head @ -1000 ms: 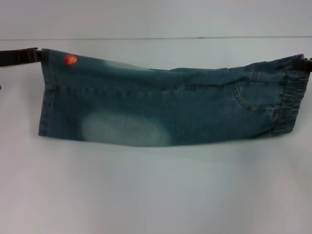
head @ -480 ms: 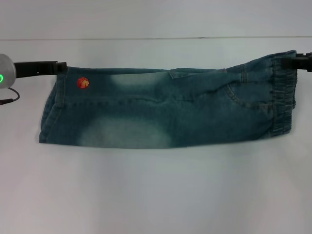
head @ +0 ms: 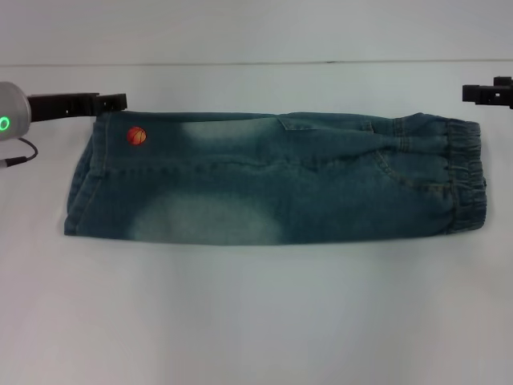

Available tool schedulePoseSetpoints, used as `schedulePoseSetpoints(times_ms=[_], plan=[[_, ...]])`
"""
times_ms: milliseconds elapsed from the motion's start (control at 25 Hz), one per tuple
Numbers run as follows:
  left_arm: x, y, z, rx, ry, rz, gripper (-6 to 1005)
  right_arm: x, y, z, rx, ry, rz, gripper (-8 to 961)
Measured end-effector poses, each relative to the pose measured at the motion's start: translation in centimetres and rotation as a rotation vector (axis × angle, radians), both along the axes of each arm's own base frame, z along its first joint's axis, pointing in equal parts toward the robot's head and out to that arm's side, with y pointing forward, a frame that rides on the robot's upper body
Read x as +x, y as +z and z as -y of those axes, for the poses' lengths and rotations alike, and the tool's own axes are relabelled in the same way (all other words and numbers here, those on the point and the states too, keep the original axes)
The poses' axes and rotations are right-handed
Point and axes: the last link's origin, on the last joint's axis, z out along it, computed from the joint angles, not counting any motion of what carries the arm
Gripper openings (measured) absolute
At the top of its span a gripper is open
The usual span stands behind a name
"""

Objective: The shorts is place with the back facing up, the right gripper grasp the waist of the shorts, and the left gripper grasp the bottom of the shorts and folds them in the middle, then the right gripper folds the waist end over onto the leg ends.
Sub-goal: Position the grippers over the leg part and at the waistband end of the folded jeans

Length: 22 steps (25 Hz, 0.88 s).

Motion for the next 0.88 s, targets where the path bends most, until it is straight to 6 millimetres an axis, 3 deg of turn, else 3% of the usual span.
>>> schedulePoseSetpoints(times_ms=[240, 440, 800, 880], plan=[[0.7, -0.3, 1.2, -0.088, -0.033, 0.064, 777, 0.6, -0.6, 2.5, 0.022, 0.003, -0.121, 780], [1.7, -0.5, 2.8, -0.173, -0.087, 0.140, 890, 2.0, -1.4, 6.0, 0.078, 0.023, -0.247, 774], [4.4, -1.0, 4.3, -0.255, -0.232, 0.293, 891, 6.5, -3.7, 11.8, 0.155, -0.063, -0.383, 763], [5.0, -1.2, 4.4, -0.275, -0.258, 0.301, 891, 6.8, -3.9, 12.2, 0.155, -0.070, -0.392, 761]])
